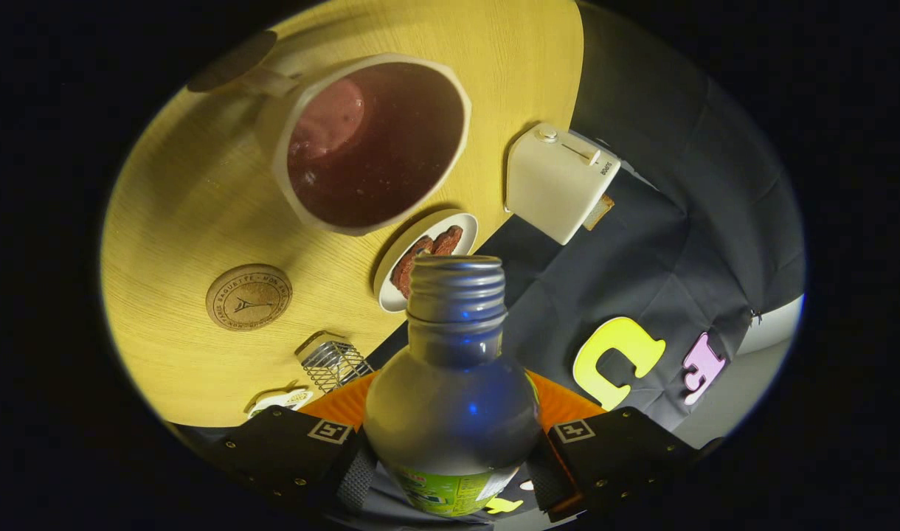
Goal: Take the bottle from table, then pour the juice into the cup, finally place the bottle on the coaster
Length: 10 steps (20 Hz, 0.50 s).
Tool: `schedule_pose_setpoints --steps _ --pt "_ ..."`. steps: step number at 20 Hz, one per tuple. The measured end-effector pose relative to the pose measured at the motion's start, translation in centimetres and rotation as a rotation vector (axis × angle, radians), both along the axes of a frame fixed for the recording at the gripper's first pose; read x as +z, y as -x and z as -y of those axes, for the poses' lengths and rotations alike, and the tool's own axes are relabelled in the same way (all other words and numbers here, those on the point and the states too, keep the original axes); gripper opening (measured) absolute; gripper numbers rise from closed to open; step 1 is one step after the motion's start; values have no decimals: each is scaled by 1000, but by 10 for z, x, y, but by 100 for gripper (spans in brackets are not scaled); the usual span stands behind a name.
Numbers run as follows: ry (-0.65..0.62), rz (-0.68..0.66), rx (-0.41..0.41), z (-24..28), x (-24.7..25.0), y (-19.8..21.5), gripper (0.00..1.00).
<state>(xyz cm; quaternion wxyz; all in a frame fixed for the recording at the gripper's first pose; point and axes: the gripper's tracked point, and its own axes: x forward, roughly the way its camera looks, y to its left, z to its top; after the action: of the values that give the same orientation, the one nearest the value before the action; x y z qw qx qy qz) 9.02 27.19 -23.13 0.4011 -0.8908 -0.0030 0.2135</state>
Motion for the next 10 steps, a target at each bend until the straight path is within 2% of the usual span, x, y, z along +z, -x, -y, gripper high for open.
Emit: schedule_pose_setpoints --steps 10 --pt "-42 -50 -38 8 -16 4 83"
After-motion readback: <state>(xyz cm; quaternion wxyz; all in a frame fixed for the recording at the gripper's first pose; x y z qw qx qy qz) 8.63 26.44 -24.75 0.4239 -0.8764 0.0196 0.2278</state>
